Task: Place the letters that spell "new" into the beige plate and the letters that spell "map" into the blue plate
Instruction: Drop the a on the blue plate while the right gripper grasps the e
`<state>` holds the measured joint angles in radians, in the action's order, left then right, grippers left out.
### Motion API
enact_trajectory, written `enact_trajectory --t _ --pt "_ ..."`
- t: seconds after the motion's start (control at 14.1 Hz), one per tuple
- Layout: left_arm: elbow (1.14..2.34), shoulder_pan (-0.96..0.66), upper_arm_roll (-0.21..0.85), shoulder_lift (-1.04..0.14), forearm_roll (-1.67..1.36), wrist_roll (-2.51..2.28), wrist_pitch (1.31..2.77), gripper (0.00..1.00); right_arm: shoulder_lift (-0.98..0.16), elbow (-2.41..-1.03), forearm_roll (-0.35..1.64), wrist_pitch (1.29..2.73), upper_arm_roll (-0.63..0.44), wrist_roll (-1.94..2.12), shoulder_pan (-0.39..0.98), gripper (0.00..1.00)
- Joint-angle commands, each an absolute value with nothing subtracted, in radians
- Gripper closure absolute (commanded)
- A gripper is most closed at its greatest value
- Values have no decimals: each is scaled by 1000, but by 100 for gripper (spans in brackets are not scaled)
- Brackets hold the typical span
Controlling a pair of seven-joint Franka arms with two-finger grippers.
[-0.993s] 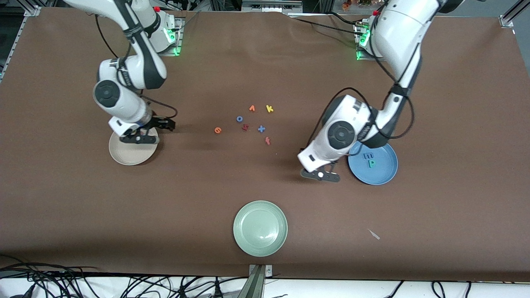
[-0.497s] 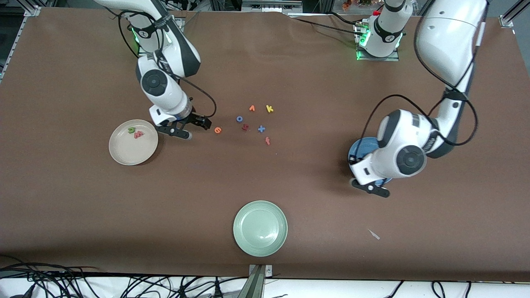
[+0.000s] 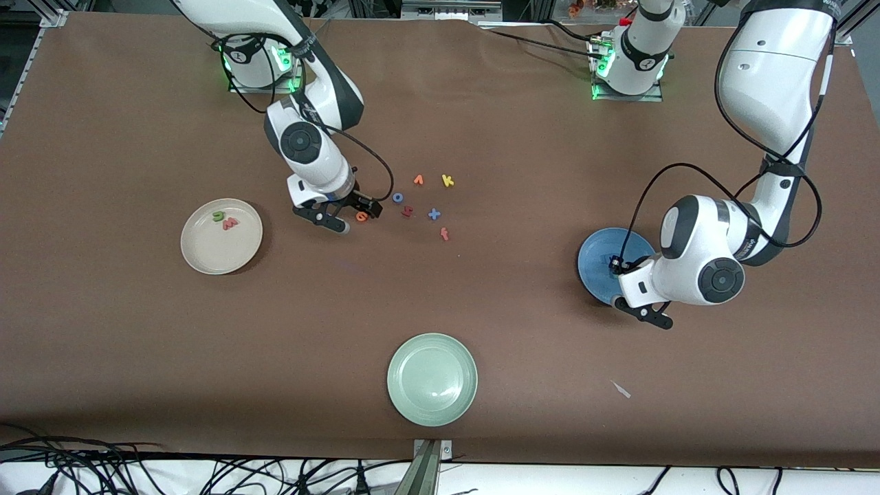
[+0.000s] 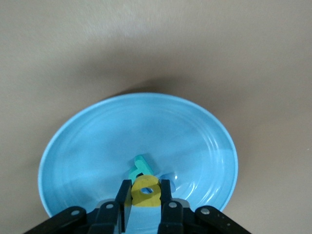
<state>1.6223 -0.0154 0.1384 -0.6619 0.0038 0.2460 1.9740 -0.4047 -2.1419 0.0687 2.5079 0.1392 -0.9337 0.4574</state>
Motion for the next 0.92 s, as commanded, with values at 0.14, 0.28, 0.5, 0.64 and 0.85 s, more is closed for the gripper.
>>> enact_trajectory --t 0.14,0.28,0.5,0.64,0.85 --pt "1634 -14 150 -661 32 317 1964 65 -471 -2108 63 2531 135 -936 462 0" --pt "1623 -26 152 -661 32 324 1948 5 -488 -2106 63 2543 135 -936 462 0" --pt "1603 -25 178 -647 32 331 1928 0 -491 -2103 58 2543 135 -931 462 9" --pt "1559 -34 198 -634 34 293 1879 0 -502 -2103 35 2545 133 -930 460 15" --pt "1473 -57 199 -617 32 246 1760 0 -505 -2103 34 2554 133 -930 459 33"
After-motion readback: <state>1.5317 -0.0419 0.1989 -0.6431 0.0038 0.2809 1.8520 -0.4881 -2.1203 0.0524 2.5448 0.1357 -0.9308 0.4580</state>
